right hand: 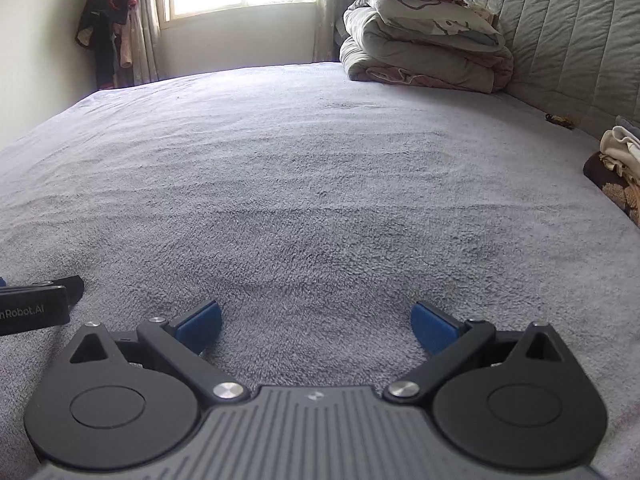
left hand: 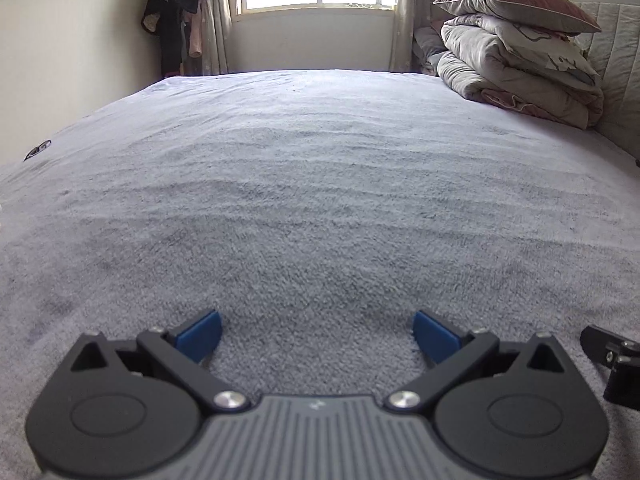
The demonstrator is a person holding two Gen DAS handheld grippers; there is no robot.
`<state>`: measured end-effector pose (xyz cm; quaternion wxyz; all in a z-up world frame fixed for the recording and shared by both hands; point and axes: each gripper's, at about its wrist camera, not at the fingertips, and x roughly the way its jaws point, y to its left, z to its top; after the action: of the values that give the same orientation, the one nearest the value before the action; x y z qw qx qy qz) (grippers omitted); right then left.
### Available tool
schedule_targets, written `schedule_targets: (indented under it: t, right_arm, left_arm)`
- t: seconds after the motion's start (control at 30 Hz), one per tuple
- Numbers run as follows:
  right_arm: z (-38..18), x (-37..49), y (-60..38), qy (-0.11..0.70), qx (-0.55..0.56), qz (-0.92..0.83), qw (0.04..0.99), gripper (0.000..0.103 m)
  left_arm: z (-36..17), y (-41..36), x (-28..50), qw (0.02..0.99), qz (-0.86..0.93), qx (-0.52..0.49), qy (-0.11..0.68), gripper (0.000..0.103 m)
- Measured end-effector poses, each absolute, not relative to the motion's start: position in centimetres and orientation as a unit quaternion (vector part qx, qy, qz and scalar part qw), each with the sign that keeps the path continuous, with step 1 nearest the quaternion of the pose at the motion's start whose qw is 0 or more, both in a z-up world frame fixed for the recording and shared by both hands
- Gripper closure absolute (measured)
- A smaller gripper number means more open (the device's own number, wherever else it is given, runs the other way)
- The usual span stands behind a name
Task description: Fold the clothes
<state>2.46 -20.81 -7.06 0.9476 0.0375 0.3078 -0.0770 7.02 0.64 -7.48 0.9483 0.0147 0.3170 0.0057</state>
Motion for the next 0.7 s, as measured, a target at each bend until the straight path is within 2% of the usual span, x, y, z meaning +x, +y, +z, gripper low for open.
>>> schedule_targets:
  t: [0.7]
  right_arm:
    - [-7.09,2.51,-20.62,0.309,0.033,-0.08,0.947,0.0]
  left_arm:
    - [-7.58,0.65,7.1,0.948,-0.013,0.012,0.317,0.0]
